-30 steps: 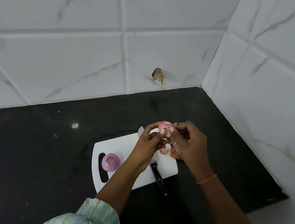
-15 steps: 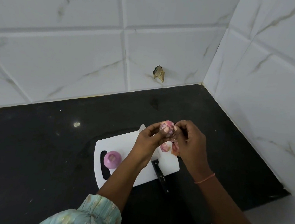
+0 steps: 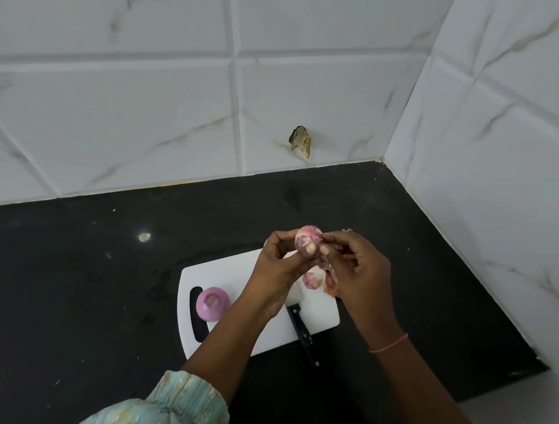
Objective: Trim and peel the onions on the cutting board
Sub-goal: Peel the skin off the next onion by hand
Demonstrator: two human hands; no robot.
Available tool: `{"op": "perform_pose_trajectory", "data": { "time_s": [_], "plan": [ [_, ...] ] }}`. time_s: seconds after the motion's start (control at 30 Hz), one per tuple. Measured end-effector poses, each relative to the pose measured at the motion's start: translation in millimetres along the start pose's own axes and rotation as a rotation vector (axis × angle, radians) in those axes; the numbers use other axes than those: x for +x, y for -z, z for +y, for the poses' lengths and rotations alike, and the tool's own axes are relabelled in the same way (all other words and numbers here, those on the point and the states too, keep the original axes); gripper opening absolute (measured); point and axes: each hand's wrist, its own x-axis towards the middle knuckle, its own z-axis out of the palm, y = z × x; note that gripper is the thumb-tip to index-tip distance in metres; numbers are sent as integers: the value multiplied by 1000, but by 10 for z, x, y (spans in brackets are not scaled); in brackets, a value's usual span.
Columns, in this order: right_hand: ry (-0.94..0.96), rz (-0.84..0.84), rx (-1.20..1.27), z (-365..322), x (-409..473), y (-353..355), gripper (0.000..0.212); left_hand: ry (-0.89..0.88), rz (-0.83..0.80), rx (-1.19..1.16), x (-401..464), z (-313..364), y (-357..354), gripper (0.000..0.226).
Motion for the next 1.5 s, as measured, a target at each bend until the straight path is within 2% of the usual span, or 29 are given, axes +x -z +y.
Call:
{"op": "perform_pose_trajectory", "data": {
  "time_s": [0.23, 0.37, 0.73, 1.17, 1.37, 1.5],
  "plan": [
    [71, 19, -56, 14, 23, 66, 15, -112, 52, 250, 16, 21, 4, 36],
    [110, -13, -139, 38, 34, 78, 15, -126, 67, 300, 27, 38, 14, 39],
    [67, -34, -90, -3, 72, 110, 12, -136, 90, 305, 13, 125, -5, 38],
    [-31, -47, -74, -59, 68, 110, 20, -142, 111, 307, -12, 143, -31, 40],
    [70, 2, -172, -84, 47, 83, 12, -144, 103, 318, -15, 166, -22, 40],
    [63, 4, -193, -118, 58, 77, 13, -136, 81, 283, -37, 177, -28, 39]
  ]
}}
